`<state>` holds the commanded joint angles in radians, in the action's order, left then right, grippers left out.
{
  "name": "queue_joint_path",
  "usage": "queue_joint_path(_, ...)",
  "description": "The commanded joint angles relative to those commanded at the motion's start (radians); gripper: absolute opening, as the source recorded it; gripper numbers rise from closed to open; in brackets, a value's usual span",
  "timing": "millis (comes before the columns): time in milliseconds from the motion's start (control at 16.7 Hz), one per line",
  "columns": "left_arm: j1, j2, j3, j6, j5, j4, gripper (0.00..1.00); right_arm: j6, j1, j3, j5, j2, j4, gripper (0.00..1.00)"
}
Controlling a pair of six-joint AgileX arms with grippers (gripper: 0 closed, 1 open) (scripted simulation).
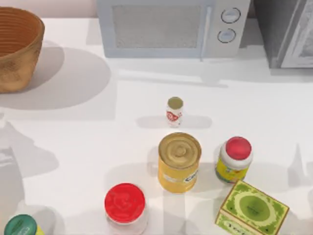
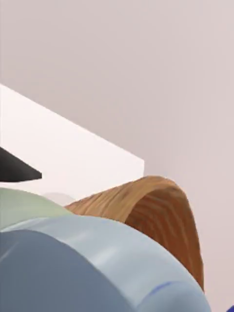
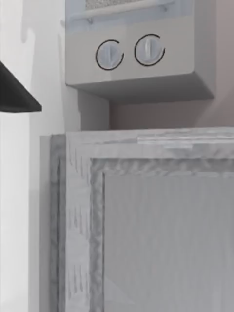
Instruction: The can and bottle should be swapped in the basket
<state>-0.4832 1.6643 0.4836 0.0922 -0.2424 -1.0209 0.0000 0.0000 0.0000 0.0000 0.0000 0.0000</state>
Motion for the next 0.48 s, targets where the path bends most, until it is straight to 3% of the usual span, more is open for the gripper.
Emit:
queue_joint_path(240,-0.005,-0.071,0.255,0.005,0.016,0.333,0.00,0.000,0.000,0.000,0.000,0.000,0.000,1.00)
queue_joint_path(480,0.067,-0.088,0.506,0.010,0.002,0.652,0.00,0.000,0.000,0.000,0.000,0.000,0.000,1.00)
